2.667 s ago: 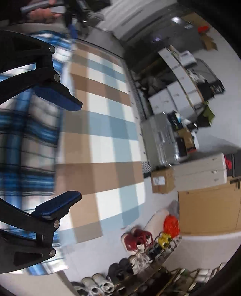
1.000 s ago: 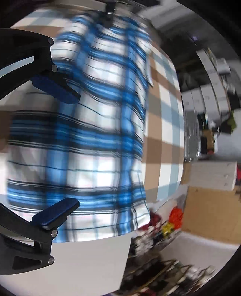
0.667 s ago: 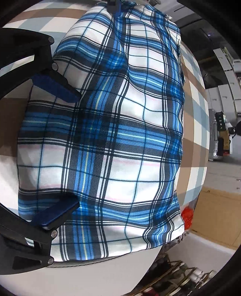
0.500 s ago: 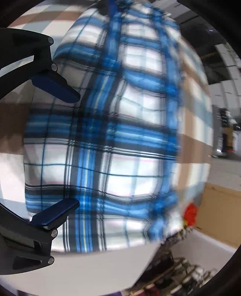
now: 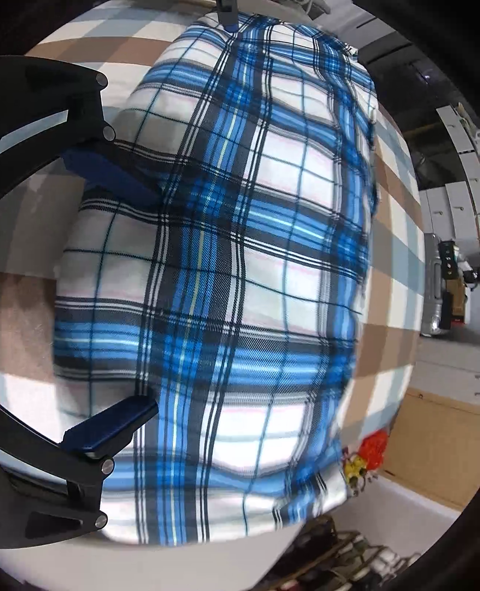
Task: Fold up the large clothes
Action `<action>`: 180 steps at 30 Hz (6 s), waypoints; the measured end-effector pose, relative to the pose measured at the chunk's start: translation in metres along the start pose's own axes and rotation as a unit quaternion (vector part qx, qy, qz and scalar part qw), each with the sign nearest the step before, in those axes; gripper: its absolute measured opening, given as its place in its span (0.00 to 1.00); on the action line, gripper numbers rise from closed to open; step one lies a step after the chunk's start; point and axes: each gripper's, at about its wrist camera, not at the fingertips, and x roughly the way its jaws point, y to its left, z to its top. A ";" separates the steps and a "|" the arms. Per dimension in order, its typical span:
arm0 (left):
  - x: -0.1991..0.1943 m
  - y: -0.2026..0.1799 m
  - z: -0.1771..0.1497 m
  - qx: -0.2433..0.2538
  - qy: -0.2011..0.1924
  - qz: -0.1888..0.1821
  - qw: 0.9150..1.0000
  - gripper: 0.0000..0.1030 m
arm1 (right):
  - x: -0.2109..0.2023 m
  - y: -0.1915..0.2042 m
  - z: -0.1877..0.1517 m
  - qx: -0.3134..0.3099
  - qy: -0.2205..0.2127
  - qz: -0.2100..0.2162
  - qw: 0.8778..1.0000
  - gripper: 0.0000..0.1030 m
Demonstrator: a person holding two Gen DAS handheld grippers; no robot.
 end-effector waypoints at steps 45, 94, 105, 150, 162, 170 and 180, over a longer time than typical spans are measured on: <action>0.073 -0.134 -0.045 0.170 0.000 0.056 0.984 0.80 | -0.044 -0.122 -0.102 0.302 -0.176 0.115 0.930 0.03; 0.057 -0.076 -0.061 0.139 -0.091 0.170 0.971 0.99 | -0.066 -0.080 -0.124 0.214 -0.199 -0.005 0.956 0.03; 0.008 -0.143 -0.098 0.153 -0.189 0.072 0.967 0.99 | -0.081 -0.087 -0.131 0.238 -0.215 0.000 0.947 0.03; 0.085 -0.217 -0.108 0.224 -0.021 0.039 0.974 0.99 | -0.118 -0.095 -0.131 0.246 -0.291 -0.007 0.924 0.03; -0.016 -0.134 -0.036 0.163 -0.127 0.109 0.972 0.98 | -0.113 -0.095 -0.134 0.231 -0.287 -0.005 0.930 0.03; 0.016 -0.064 -0.018 0.094 -0.061 0.102 0.988 0.98 | -0.112 -0.090 -0.131 0.215 -0.286 -0.014 0.933 0.03; -0.012 -0.082 -0.049 0.114 -0.094 0.158 0.976 0.98 | -0.097 -0.093 -0.132 0.214 -0.256 -0.004 0.943 0.04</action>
